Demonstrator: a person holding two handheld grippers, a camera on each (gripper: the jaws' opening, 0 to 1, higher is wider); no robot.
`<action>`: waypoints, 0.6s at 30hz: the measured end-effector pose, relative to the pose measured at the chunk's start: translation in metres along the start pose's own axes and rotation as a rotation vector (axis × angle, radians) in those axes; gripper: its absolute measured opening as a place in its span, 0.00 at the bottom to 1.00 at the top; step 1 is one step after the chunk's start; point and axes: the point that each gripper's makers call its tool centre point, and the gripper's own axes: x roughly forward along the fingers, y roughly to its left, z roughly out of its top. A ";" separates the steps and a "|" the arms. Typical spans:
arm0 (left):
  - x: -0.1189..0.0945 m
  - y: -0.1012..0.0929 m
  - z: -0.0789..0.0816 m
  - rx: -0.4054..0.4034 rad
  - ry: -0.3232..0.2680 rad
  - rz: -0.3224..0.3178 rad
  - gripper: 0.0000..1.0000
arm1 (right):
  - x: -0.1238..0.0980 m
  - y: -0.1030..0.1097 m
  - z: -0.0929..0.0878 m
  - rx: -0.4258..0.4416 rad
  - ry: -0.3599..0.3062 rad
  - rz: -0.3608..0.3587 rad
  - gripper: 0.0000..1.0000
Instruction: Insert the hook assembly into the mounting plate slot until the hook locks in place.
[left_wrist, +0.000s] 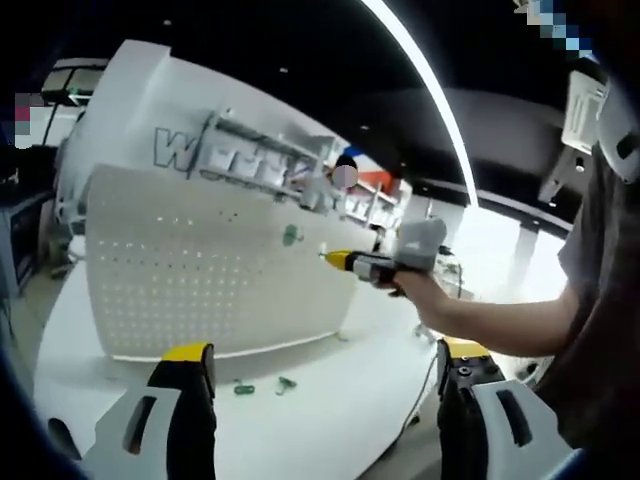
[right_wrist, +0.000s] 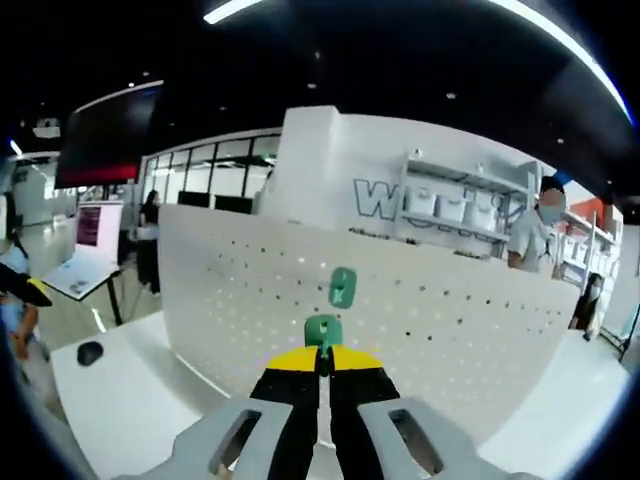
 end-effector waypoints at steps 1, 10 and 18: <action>0.000 0.001 0.000 0.000 0.002 0.002 0.94 | 0.002 -0.002 0.001 0.000 -0.005 -0.007 0.00; -0.003 0.012 0.005 0.005 -0.001 0.025 0.95 | 0.023 -0.027 0.005 0.025 -0.029 -0.064 0.00; -0.001 0.017 -0.002 -0.004 0.016 0.035 0.94 | 0.039 -0.043 0.010 0.048 -0.053 -0.099 0.00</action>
